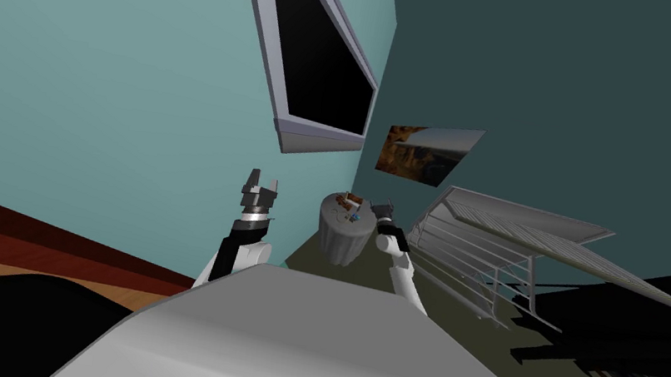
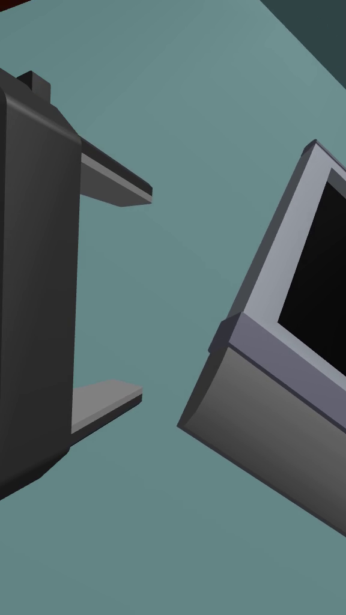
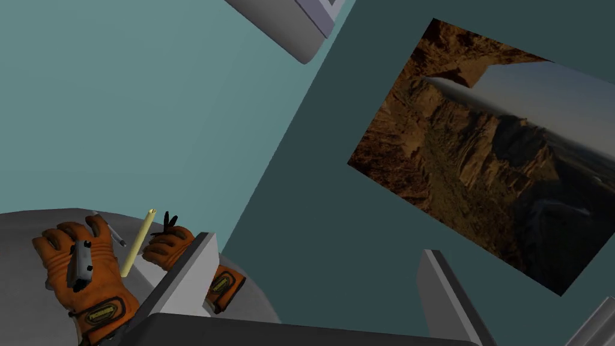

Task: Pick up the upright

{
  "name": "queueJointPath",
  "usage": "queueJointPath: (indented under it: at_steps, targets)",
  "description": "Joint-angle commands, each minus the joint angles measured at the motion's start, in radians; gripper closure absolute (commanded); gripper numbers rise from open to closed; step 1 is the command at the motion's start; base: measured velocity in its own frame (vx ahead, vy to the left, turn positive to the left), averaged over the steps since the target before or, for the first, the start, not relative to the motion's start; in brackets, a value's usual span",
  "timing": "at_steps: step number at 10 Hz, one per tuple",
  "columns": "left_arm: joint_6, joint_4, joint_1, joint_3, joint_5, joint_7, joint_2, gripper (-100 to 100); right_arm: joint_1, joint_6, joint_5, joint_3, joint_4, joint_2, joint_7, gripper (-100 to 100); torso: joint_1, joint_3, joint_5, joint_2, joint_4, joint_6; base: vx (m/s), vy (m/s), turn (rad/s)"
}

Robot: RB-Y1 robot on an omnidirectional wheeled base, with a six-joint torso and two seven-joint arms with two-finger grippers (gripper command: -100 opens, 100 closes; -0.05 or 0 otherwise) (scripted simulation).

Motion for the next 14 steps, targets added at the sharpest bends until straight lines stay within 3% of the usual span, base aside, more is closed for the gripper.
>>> queueJointPath:
  at_steps: [1, 2, 5, 6, 7, 8, 9, 10, 13, 14]
  targets:
    - [0.000, 0.000, 0.000, 0.000, 0.000, 0.000, 0.000, 0, -0.027, 0.046, -0.050, -0.001, 0.050, -0.001, -0.050, -100, 0.000, 0.000, 0.000, 0.000, 0.000, 0.000, 0.002, -0.013, -0.001]
    - [0.000, 0.000, 0.000, 0.000, 0.000, 0.000, 0.000, 0, -0.027, 0.046, -0.053, -0.001, 0.051, -0.001, -0.067, -100, 0.000, 0.000, 0.000, 0.000, 0.000, 0.000, 0.003, -0.009, 0.002]
    - [0.000, 0.000, 0.000, 0.000, 0.000, 0.000, 0.000, 0, -0.084, 0.121, -0.142, -0.003, 0.149, -0.008, -0.155, -100, 0.001, 0.000, 0.000, 0.000, 0.000, 0.000, 0.009, -0.004, 0.003]
    - [0.000, 0.000, 0.000, 0.000, 0.000, 0.000, 0.000, 0, -0.084, 0.124, -0.143, -0.003, 0.157, -0.008, -0.170, -100, 0.001, 0.000, 0.000, -0.001, 0.000, 0.000, 0.014, 0.000, 0.005]
    - [0.000, 0.000, 0.000, 0.000, 0.000, 0.000, 0.000, 0, -0.111, 0.164, -0.187, -0.005, 0.189, -0.011, -0.208, -100, 0.001, 0.000, 0.000, -0.001, 0.000, 0.000, 0.020, 0.007, 0.006]
    - [0.000, 0.000, 0.000, 0.000, 0.000, 0.000, 0.000, 0, -0.111, 0.164, -0.187, -0.005, 0.211, -0.011, -0.220, -100, 0.002, -0.001, 0.000, -0.001, 0.000, 0.000, 0.018, 0.006, 0.007]
    - [0.000, 0.000, 0.000, 0.000, 0.000, 0.000, 0.000, 0, -0.135, 0.203, -0.230, -0.007, 0.249, -0.014, -0.258, -100, 0.002, -0.001, 0.000, -0.001, 0.000, 0.000, 0.026, 0.011, 0.012]
    - [0.000, 0.000, 0.000, 0.000, 0.000, 0.000, 0.000, 0, -0.135, 0.203, -0.230, -0.007, 0.264, -0.014, -0.268, -100, 0.002, -0.001, 0.000, -0.002, 0.000, 0.000, 0.023, 0.010, 0.005]
    - [0.000, 0.000, 0.000, 0.000, 0.000, 0.000, 0.000, 0, -0.179, 0.281, -0.313, -0.012, 0.351, -0.022, -0.353, -100, 0.002, -0.001, 0.001, -0.002, 0.000, 0.000, 0.030, 0.017, 0.012]
    - [0.000, 0.000, 0.000, 0.000, 0.000, 0.000, 0.000, 0, -0.179, 0.281, -0.313, -0.012, 0.369, -0.022, -0.361, -100, 0.003, -0.001, 0.001, -0.002, 0.000, 0.000, 0.032, 0.019, 0.012]
